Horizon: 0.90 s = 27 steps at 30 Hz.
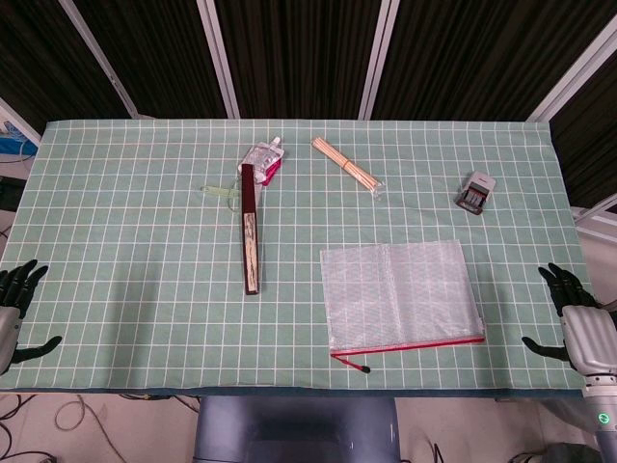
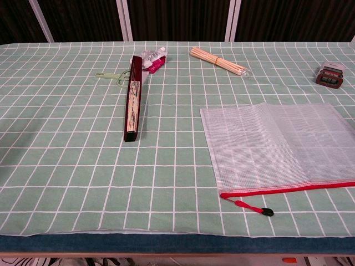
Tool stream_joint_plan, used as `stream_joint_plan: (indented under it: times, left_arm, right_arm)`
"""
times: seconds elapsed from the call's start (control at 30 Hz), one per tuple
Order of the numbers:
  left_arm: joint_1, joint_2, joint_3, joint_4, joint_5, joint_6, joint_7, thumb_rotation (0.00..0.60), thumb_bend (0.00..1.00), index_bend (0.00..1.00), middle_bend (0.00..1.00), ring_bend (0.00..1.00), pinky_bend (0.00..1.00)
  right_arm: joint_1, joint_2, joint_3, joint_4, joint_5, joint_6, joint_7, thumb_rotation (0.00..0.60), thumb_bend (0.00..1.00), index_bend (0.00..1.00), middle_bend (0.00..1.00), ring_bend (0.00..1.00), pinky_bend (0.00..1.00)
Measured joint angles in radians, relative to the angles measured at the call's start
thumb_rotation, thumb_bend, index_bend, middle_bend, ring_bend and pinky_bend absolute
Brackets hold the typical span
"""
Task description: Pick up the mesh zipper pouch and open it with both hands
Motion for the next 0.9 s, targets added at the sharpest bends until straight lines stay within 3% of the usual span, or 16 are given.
stream_joint_plan:
  times: [0.7,0.8,0.9]
  left_arm:
    - [-0.003,-0.003,-0.001,-0.003,-0.003,-0.004,-0.002,0.600,0.10,0.00,0.00,0.00,0.00]
    - [-0.003,-0.003,-0.002,-0.003,-0.007,-0.007,-0.005,0.600,0.10,0.00,0.00,0.00,0.00]
    - [-0.004,-0.002,-0.003,-0.004,-0.013,-0.012,-0.009,0.600,0.10,0.00,0.00,0.00,0.00]
  right_arm:
    - [0.004,-0.001,0.004,-0.008,-0.022,0.016,0.015,0.600,0.09,0.00,0.00,0.00,0.21]
    - [0.012,0.000,0.009,-0.014,-0.048,0.026,0.030,0.600,0.09,0.00,0.06,0.08,0.25]
    - [0.029,-0.002,0.017,-0.022,-0.082,0.037,0.050,0.600,0.10,0.01,0.30,0.32,0.44]
